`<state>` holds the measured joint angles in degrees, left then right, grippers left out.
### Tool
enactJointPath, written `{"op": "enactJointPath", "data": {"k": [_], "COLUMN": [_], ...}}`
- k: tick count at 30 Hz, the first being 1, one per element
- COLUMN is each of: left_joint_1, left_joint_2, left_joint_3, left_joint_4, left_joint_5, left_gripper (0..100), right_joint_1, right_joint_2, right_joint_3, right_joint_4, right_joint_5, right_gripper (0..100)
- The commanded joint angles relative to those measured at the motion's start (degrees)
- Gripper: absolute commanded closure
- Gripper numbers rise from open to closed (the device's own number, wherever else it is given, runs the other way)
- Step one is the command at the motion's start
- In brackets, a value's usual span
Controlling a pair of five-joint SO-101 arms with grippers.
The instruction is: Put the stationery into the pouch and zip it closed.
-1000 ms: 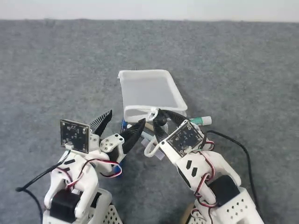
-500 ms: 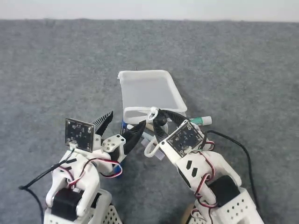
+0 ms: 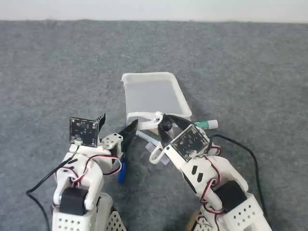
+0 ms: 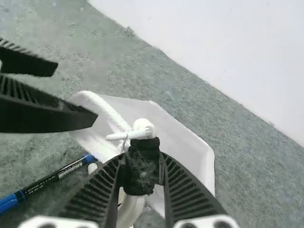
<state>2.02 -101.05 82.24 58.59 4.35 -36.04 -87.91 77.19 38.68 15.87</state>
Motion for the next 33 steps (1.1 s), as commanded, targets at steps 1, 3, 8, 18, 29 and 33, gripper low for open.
{"op": "enactJointPath", "data": {"k": [1, 3, 8, 18, 29, 33], "left_joint_1": [-0.4, -0.4, -0.4, -0.4, -6.5, -7.0], "left_joint_2": [-0.9, -0.9, -0.8, -0.8, -0.9, -0.9], "left_joint_3": [-0.6, -0.6, -0.4, 0.2, -1.0, -1.1], "left_joint_4": [-2.1, -2.5, -3.3, -3.2, -3.0, -3.0], "left_joint_5": [-0.9, -0.9, -1.1, -1.5, -4.0, -3.5], "left_gripper": [69, 69, 76, 91, 94, 95], "right_joint_1": [-0.5, -0.6, -0.6, -2.9, 1.3, 1.5], "right_joint_2": [-5.5, -8.0, -11.2, -11.7, -11.7, -11.6], "right_joint_3": [-1.6, -1.6, -1.5, 0.5, 0.1, 0.1], "right_joint_4": [1.8, 3.5, 5.9, 5.8, 5.7, 5.6], "right_joint_5": [0.4, 0.4, 0.7, 3.7, 3.6, 3.6], "right_gripper": [99.3, 99.3, 99.3, 99.3, 99.3, 99.3]}}
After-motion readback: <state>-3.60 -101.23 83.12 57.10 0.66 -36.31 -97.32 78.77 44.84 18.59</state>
